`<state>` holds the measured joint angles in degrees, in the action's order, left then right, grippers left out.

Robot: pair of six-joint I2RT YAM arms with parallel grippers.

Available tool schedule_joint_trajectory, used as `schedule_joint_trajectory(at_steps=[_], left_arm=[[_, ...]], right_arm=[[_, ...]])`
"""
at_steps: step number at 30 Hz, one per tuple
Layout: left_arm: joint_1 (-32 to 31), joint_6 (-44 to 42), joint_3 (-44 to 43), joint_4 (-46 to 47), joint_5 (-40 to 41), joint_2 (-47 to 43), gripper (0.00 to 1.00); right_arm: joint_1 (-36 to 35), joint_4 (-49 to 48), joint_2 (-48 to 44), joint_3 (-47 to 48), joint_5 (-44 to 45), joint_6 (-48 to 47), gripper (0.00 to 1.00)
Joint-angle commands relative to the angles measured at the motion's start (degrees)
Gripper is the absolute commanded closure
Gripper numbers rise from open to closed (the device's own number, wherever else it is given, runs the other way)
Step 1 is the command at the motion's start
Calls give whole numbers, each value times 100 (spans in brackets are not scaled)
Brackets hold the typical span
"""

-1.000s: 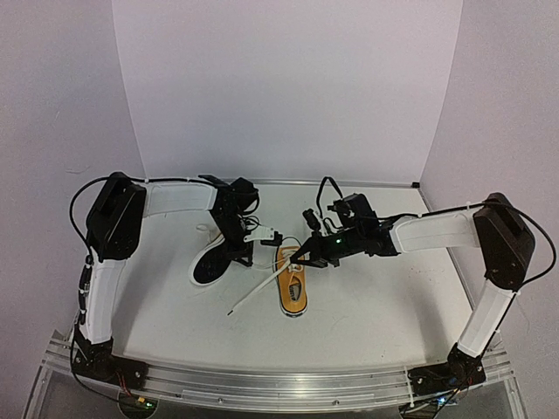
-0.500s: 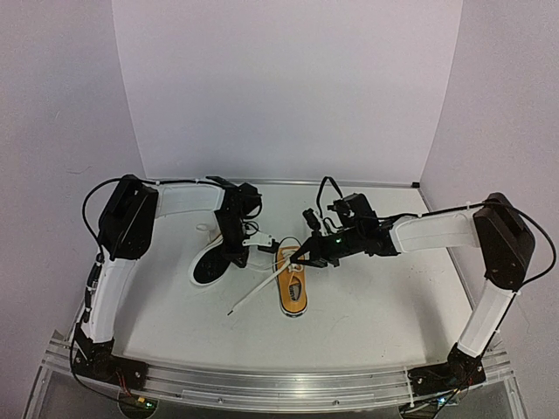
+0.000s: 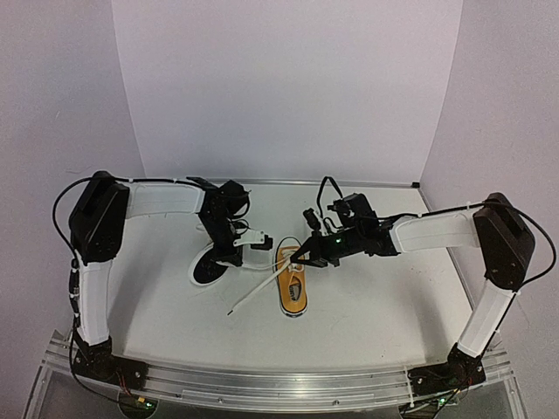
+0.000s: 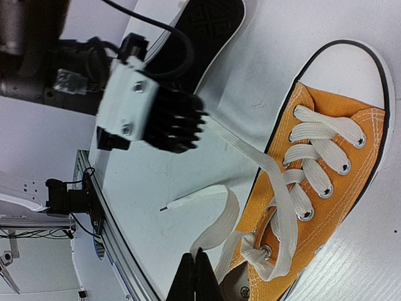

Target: Tie the shoes

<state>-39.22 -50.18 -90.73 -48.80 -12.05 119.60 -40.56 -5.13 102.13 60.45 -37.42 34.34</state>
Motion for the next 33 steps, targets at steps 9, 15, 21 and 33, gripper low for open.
schedule_joint_trajectory(at_steps=[9,15,21,33], left_arm=[[-712,1067,1868,1647,-476,-2765,100],[-1265,1437,2069,1383,-191,-2920,100],[-1659,1574,2276,1195,-137,-2851,100],[-1970,2041,2758,1026,-321,-2584,100]], right_arm=[[84,-94,12,336,191,-48,100],[153,-70,1,522,136,-95,100],[179,-17,64,574,131,-129,100],[188,16,-33,402,101,-151,100]])
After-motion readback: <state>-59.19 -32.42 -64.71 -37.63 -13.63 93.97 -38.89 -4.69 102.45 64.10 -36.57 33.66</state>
